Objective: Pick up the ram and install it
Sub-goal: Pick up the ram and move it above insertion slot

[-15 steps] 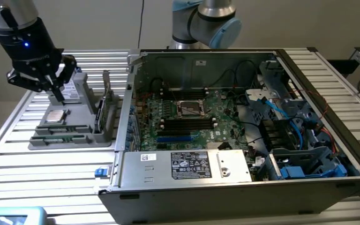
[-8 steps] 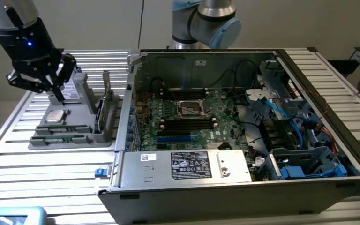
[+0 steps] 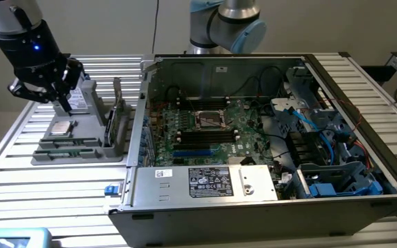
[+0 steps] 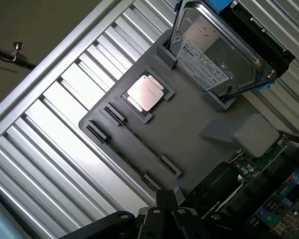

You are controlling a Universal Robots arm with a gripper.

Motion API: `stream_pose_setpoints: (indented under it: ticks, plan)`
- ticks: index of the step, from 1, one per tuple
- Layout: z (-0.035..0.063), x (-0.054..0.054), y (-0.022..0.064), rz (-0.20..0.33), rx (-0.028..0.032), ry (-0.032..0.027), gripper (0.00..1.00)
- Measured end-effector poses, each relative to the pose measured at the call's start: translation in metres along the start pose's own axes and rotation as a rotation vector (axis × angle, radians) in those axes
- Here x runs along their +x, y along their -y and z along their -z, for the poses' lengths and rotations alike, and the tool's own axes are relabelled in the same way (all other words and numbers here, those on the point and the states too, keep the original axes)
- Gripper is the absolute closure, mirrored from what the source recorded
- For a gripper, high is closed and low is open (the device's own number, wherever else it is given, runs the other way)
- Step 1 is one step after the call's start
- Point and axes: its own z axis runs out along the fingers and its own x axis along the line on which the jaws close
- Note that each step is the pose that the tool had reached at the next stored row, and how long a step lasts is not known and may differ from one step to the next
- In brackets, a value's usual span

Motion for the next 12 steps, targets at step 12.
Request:
stream_pose_setpoints:
  ticks: [12]
  plan:
    - [-0.0009,0.0000,0.0000,0.218,-0.0049,-0.0030,0.89]
